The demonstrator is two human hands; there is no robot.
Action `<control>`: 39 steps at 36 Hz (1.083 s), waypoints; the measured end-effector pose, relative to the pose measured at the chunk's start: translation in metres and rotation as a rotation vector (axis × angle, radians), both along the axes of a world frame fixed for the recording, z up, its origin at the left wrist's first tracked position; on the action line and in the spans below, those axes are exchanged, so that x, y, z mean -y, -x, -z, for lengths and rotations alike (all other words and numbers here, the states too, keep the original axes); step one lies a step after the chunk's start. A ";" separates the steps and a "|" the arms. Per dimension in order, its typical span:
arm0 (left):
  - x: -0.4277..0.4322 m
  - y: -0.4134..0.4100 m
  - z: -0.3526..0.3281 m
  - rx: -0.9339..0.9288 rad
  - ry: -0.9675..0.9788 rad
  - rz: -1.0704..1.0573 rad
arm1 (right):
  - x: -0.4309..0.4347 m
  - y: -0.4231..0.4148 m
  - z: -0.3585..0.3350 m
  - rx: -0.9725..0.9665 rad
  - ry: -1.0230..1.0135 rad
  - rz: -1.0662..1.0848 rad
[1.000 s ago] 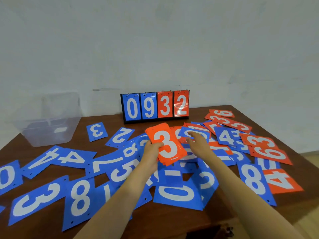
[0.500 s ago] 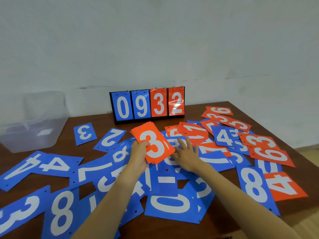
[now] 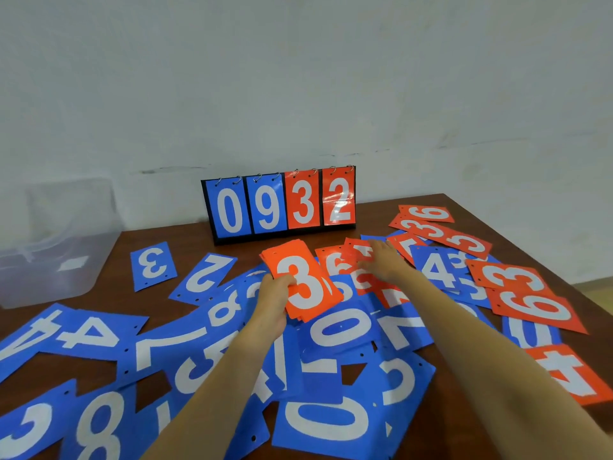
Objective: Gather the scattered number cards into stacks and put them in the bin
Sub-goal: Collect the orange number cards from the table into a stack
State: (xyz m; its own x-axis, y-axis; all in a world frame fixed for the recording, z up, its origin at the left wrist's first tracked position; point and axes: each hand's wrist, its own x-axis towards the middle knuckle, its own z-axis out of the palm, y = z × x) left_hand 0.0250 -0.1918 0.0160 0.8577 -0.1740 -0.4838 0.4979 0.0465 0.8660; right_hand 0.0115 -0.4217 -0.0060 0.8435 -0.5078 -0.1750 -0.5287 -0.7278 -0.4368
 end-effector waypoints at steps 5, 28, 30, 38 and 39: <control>0.005 -0.010 0.002 0.028 0.018 0.009 | 0.011 -0.007 0.005 -0.102 0.075 -0.051; -0.029 0.031 -0.019 0.073 -0.105 0.022 | -0.055 0.077 -0.041 0.259 0.366 -0.112; -0.033 0.038 -0.021 0.084 -0.086 0.025 | -0.061 0.090 -0.058 0.391 0.270 -0.050; -0.043 0.072 -0.037 0.133 -0.015 0.048 | -0.083 0.132 -0.099 0.638 -0.402 0.049; -0.044 0.076 -0.038 0.133 0.007 0.060 | -0.088 0.135 -0.099 0.630 -0.460 0.049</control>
State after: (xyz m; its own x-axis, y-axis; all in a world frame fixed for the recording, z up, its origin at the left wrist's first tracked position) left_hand -0.0511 -0.1476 0.0540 0.9024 -0.2295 -0.3647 0.3805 0.0268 0.9244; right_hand -0.1238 -0.3335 0.0933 0.8326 -0.5390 0.1272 -0.1078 -0.3830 -0.9174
